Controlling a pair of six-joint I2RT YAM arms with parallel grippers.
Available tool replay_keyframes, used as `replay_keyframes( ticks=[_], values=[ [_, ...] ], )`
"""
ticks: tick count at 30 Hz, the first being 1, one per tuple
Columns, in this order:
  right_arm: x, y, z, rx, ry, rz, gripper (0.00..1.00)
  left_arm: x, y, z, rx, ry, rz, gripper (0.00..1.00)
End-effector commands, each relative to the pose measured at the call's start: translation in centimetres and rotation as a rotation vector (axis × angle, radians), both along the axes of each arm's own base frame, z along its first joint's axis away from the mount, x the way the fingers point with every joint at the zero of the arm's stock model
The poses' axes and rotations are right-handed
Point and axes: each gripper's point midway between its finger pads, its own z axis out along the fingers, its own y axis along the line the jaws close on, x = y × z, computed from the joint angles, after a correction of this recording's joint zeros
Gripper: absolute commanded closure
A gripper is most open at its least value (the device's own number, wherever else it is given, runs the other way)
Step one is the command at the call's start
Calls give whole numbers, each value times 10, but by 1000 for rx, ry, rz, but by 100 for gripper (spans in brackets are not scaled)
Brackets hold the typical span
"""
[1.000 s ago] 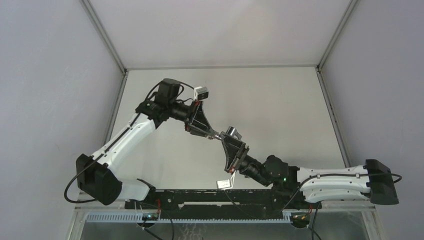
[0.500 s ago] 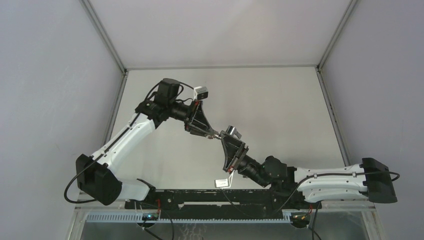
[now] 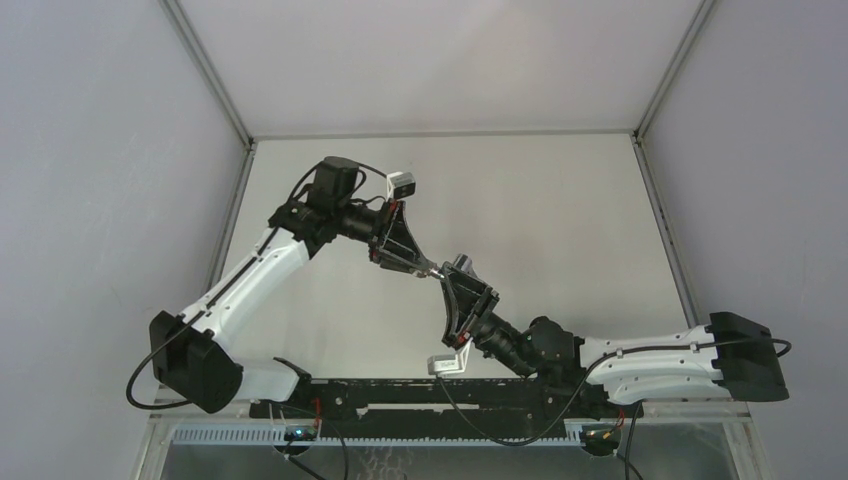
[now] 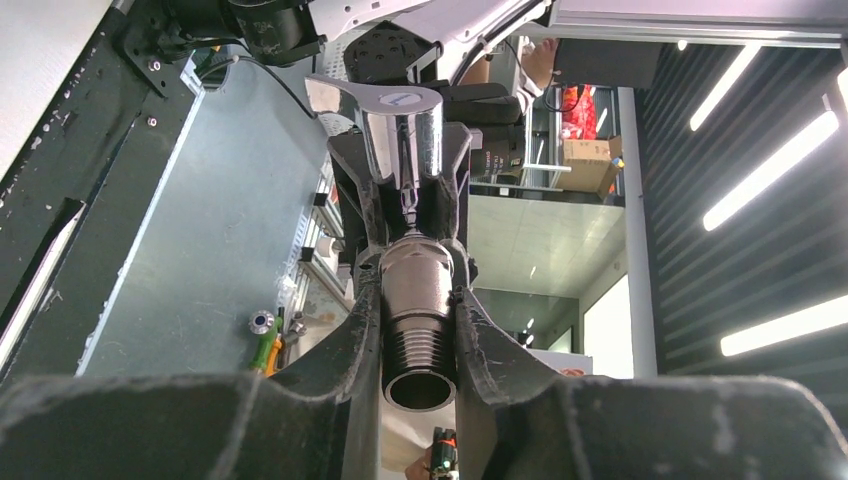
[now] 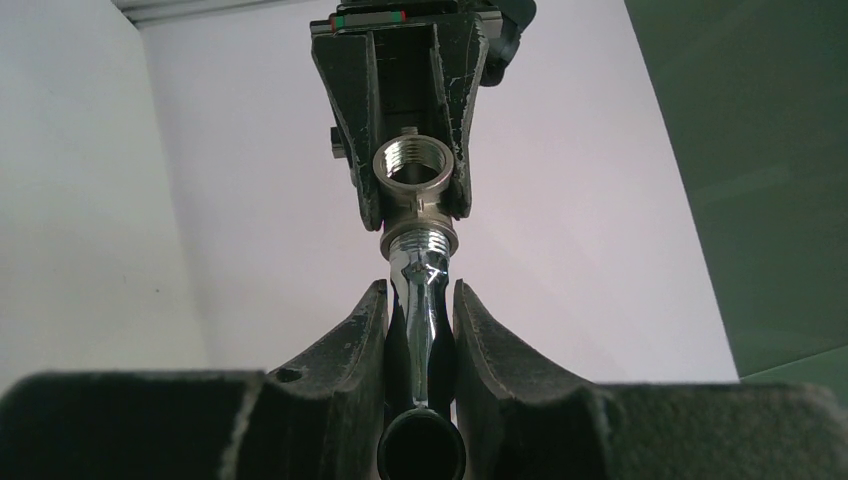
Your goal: Install the water faucets
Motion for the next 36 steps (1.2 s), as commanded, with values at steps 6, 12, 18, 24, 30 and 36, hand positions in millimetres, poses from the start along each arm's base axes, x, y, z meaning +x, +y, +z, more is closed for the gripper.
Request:
replay_keyframes(
  ticks=[6,12,18,24,30,36],
  values=[
    [-18,8,10,151,169,157,100,-6,-1,19,-67,-135,-11,100],
    [-23,8,6,184,296,233,100,-7,-1,20,-79,-156,-13,100],
    [-27,8,8,221,409,321,100,-10,0,21,-88,-171,-24,100],
    [-24,9,5,267,515,377,100,-15,0,22,-102,-189,-42,100],
    [-21,11,9,326,576,400,100,-21,-3,22,-108,-197,-63,100],
    [-18,10,13,386,654,431,100,-21,-3,21,-113,-215,-65,100]
  ],
)
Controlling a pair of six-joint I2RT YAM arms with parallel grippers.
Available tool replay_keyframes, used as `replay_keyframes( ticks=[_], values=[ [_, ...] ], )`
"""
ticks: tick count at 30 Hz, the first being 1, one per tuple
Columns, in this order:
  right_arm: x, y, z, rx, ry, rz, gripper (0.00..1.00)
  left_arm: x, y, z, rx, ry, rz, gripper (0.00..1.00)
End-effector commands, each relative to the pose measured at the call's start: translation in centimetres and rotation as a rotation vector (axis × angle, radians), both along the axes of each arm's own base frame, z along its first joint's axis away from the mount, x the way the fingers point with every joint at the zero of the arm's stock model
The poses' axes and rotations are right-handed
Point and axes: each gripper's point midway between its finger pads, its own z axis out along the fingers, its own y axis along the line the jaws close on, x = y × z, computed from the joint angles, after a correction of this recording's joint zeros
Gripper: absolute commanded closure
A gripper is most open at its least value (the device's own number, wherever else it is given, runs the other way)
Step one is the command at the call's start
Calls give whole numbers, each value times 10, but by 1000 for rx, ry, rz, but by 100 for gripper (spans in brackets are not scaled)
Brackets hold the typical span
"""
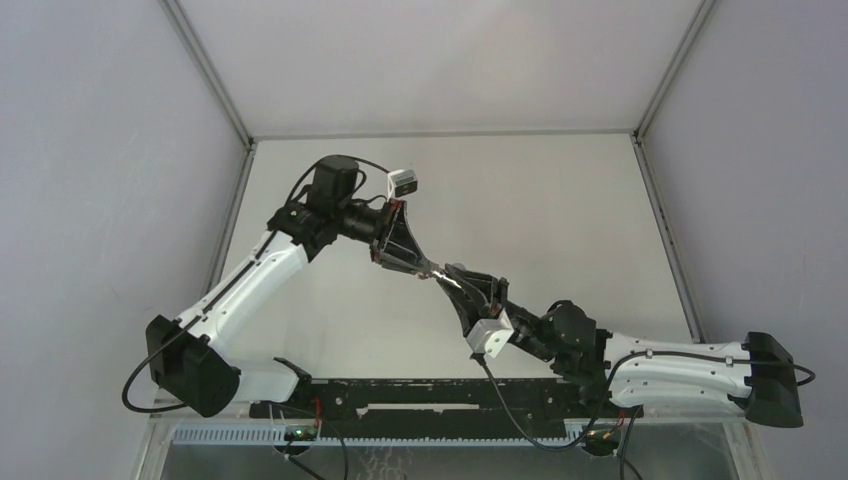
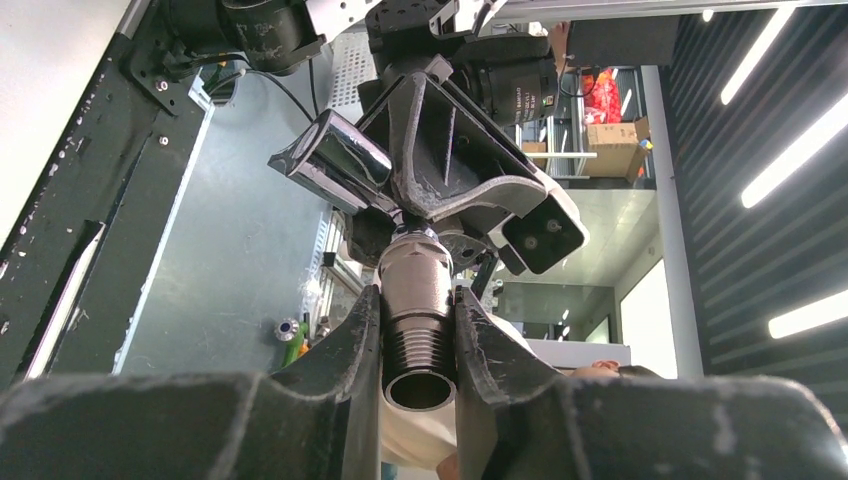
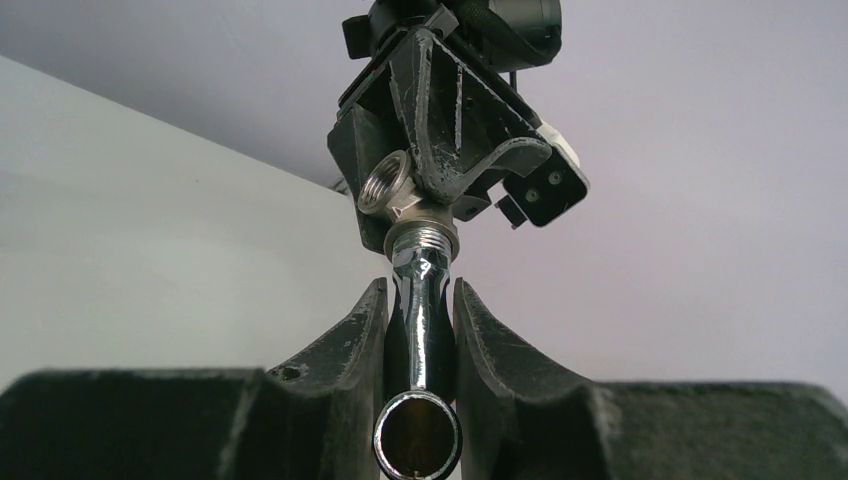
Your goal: Install the water faucets
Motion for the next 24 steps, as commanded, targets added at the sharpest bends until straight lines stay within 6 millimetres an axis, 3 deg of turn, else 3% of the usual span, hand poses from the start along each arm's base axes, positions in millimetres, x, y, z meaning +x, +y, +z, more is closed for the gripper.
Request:
replay_keyframes(
  ticks=[1,10,16,24],
  values=[
    [-10,10,16,82,101,105,100,-15,1,15,-76,-129,-45,100],
    [-10,13,23,141,247,169,100,-12,-6,15,-113,-232,-11,100],
    [-26,8,29,140,339,323,100,-8,-9,6,-135,-296,14,100],
    [-26,-1,32,158,535,410,100,-2,-15,-4,-133,-387,43,100]
  ],
)
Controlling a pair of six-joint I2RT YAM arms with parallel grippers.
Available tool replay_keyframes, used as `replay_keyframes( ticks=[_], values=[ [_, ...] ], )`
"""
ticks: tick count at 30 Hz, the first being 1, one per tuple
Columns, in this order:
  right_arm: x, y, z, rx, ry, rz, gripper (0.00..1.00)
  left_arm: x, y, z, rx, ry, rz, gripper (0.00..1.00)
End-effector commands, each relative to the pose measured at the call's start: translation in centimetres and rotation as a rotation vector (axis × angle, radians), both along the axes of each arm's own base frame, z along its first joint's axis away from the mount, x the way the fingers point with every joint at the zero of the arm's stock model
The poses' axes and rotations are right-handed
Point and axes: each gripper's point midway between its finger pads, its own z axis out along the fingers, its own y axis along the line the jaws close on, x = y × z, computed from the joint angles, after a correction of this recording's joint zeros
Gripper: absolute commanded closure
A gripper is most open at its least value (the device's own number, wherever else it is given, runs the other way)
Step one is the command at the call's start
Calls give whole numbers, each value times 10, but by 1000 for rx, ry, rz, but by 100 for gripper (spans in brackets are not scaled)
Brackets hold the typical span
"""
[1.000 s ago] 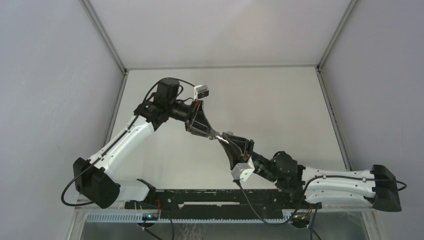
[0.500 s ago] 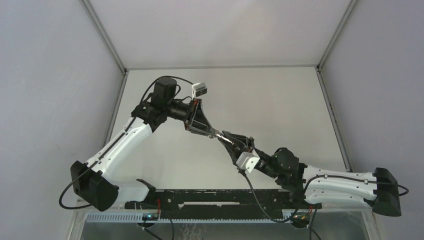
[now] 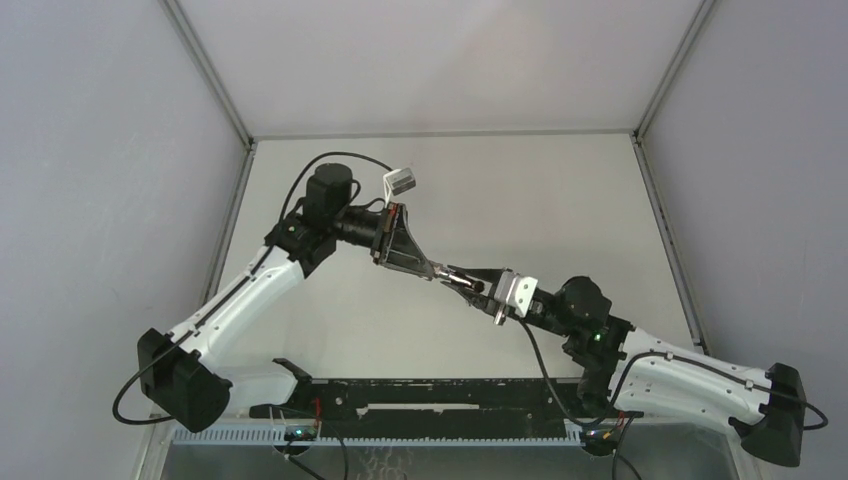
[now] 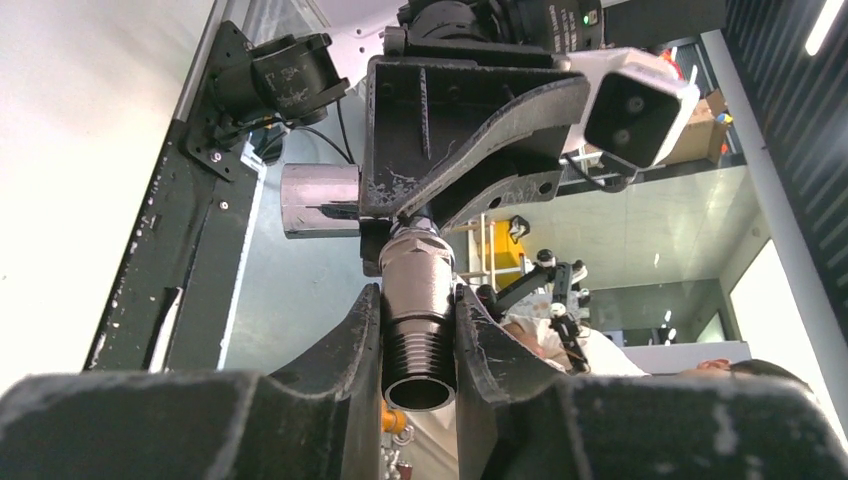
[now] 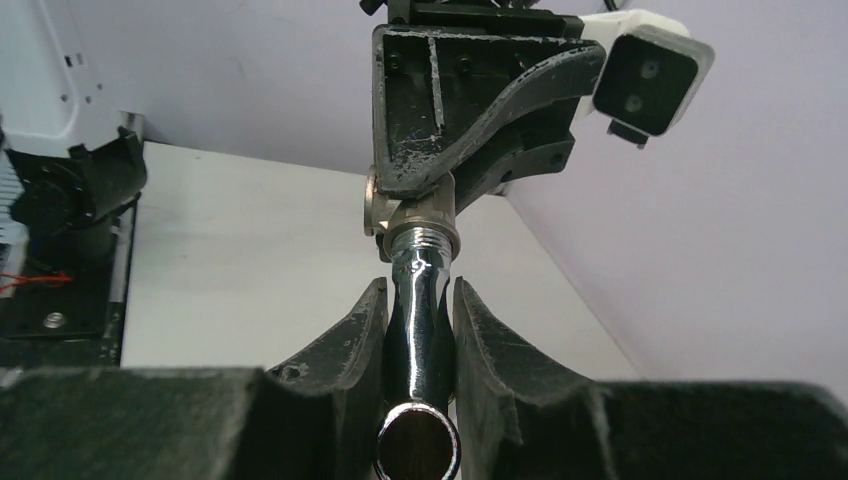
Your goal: Install the water faucets
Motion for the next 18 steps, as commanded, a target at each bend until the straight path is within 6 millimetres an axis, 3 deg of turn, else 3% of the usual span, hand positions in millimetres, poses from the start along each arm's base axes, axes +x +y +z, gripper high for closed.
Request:
replay_keyframes(
  ticks=[1,10,18],
  values=[
    [-26,6,32,90,163,207,100,0,-9,-1,-49,-182,16,100],
    [-33,-5,28,74,368,399,100,6,-10,-9,-71,-363,55,100],
    [-36,-14,27,13,502,450,100,6,-7,-23,-34,-438,42,100]
  ],
)
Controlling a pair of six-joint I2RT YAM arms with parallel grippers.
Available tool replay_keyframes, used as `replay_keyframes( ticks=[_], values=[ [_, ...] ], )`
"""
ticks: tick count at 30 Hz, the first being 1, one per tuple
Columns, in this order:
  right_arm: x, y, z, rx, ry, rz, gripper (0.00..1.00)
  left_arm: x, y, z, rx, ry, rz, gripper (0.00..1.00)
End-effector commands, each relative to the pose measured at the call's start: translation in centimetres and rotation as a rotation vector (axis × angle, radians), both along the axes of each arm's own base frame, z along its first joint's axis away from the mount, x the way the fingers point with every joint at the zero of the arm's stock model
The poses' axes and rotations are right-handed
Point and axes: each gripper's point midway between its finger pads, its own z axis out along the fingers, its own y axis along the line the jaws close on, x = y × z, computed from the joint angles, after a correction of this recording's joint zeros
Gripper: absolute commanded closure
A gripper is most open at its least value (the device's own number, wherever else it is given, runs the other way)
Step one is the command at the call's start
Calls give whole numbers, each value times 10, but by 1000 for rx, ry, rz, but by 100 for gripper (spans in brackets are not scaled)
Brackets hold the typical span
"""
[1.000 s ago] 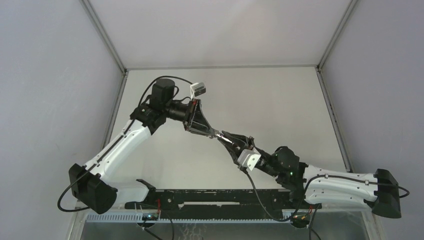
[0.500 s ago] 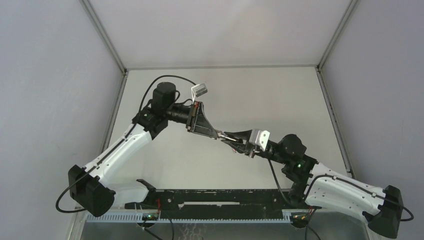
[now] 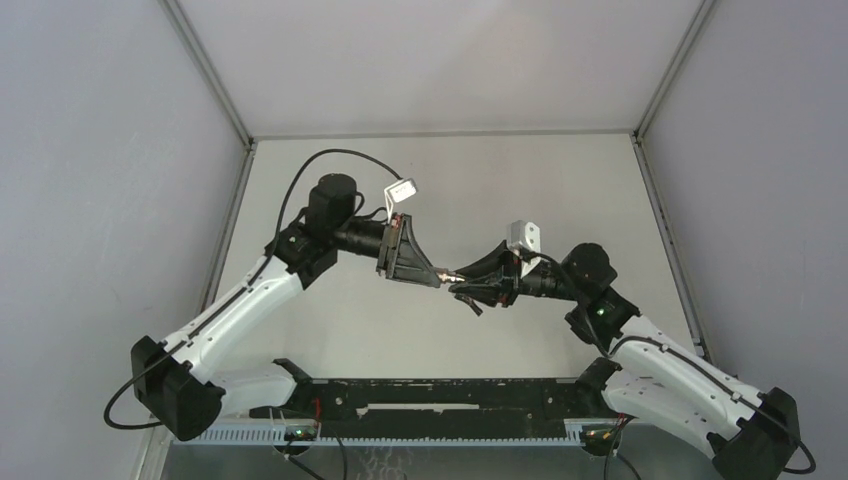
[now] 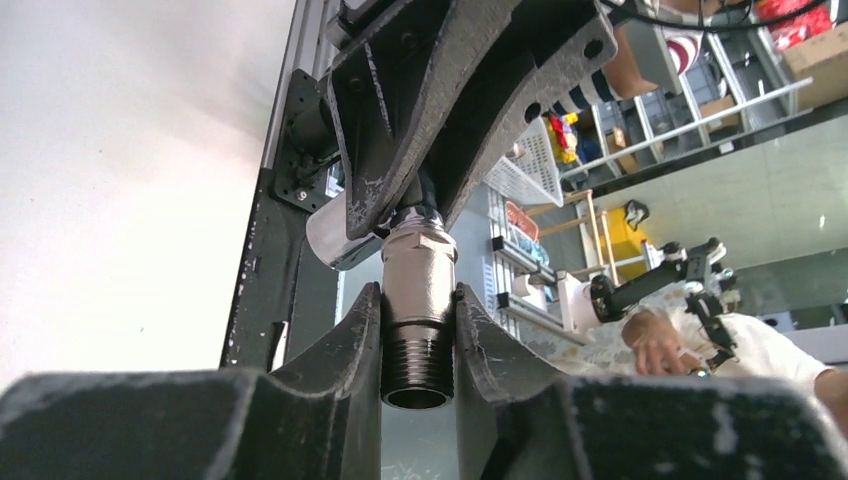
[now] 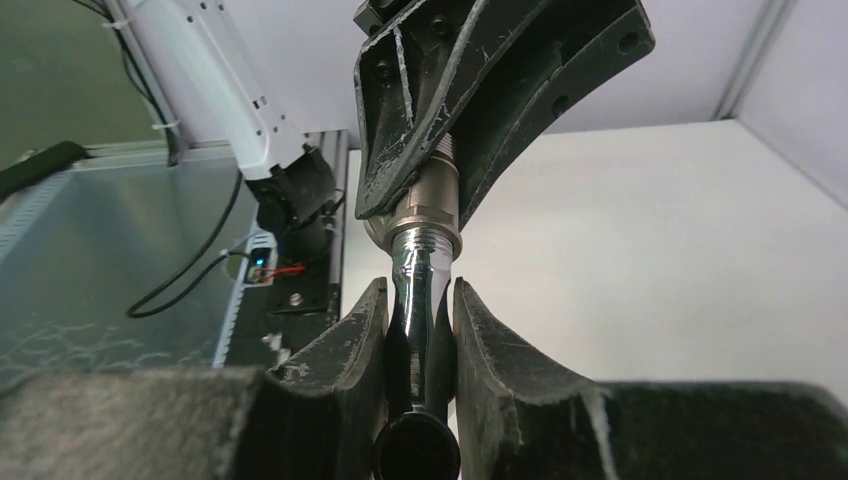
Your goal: Install the water faucets
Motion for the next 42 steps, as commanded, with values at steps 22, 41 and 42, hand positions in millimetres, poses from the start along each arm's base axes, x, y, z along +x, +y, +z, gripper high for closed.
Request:
replay_keyframes(
  ticks=[22,41,42],
  values=[
    [-14,-1,21,-24,376,279,100,21,19,-49,154,-786,133,100],
    [-2,11,17,-121,886,349,100,39,22,-62,167,-1102,227,100],
    [1,11,17,-125,921,344,100,42,22,-62,166,-1110,245,100]
  ],
)
